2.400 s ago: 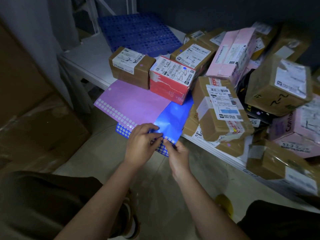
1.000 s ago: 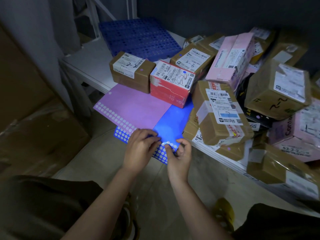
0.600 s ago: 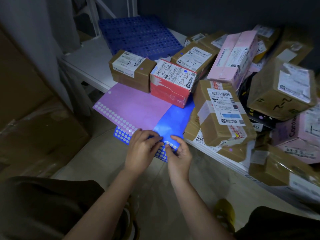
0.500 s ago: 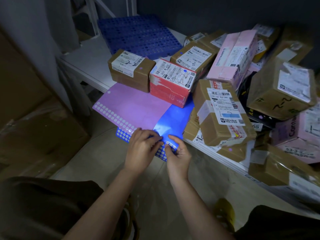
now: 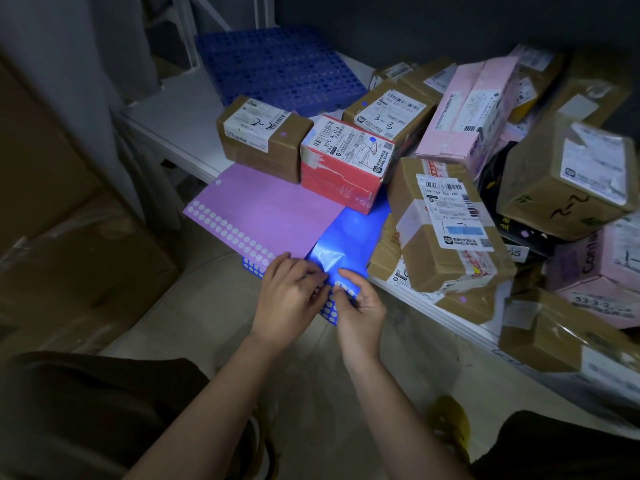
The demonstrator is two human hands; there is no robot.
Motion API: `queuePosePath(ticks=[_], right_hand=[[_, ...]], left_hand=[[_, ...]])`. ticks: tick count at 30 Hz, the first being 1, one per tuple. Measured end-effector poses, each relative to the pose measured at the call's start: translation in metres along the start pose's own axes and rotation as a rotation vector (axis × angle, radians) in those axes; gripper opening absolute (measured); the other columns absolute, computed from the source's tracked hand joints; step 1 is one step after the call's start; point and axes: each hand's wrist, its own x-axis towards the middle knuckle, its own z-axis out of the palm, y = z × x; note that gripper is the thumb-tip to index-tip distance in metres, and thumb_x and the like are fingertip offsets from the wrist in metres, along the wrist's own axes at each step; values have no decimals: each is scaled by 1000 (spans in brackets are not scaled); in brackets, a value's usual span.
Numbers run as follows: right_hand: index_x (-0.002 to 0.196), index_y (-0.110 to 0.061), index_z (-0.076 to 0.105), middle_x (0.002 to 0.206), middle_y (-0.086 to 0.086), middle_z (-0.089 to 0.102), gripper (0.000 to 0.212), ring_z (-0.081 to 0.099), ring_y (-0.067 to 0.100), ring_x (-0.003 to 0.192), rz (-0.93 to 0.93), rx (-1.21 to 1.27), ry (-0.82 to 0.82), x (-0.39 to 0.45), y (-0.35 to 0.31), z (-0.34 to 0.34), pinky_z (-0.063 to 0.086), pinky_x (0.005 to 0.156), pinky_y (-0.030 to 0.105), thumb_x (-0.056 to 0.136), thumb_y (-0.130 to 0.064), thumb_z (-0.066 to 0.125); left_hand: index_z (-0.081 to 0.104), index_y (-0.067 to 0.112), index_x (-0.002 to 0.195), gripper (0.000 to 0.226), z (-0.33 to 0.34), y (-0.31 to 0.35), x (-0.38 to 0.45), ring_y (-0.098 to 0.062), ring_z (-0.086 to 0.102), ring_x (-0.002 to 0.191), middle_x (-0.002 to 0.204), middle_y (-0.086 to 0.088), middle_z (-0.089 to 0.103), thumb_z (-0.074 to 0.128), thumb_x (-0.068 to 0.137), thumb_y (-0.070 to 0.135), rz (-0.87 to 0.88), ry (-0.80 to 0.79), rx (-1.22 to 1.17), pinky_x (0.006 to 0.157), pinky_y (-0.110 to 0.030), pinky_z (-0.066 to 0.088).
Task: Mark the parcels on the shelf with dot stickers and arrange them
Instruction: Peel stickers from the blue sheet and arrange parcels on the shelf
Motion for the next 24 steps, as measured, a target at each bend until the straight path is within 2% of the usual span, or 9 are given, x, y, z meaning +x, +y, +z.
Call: queuePosePath(ticks=[6, 9, 13, 18, 21, 24], right_hand=[[89, -24, 69, 91, 0, 69, 37, 61, 2, 72, -18, -12, -19, -1, -6, -1, 49, 70, 16, 86, 11, 58], [87, -25, 68, 87, -7, 68, 38, 60, -3, 70, -36, -18, -3, -2, -7, -1, 47, 68, 12, 86, 11, 58], [90, -27, 69, 81, -3, 66, 35, 56, 5, 66, 3, -24, -13, -2, -4, -3, 49, 68, 18, 87, 7, 60], [91, -22, 68, 89, -1, 68, 30, 61, 9, 71, 14, 1, -34, 0, -8, -3, 53, 72, 23, 86, 8, 62], [89, -25, 68, 80, -3, 66, 31, 56, 17, 70, 43, -8, -26, 1, -5, -6, 52, 74, 37, 86, 5, 62], [89, -26, 69, 74, 3, 56, 30, 47, 21, 70, 85, 25, -23, 0, -5, -8, 46, 71, 37, 86, 4, 63]], left_hand=[[75, 14, 83, 22, 0, 1, 3, -13, 51, 86, 82, 3, 66, 60, 82, 30, -1, -3, -3, 97, -37, 38], [76, 16, 81, 20, 0, 0, 3, -13, 51, 85, 81, 4, 66, 59, 81, 29, -2, -3, 10, 99, -37, 36], [75, 17, 81, 21, 0, 1, 2, -12, 51, 85, 80, 4, 67, 59, 82, 29, -13, 4, 10, 100, -37, 36], [71, 13, 86, 17, -1, 2, -1, -16, 51, 88, 87, 0, 67, 61, 83, 26, -19, 25, -18, 96, -37, 38], [69, 7, 95, 21, -5, 3, -2, -21, 51, 93, 93, -5, 65, 63, 84, 23, -2, 26, -61, 88, -33, 41], [69, 5, 98, 21, -8, 0, -4, -24, 53, 93, 94, -6, 65, 62, 85, 20, -1, 28, -66, 83, -32, 41]])
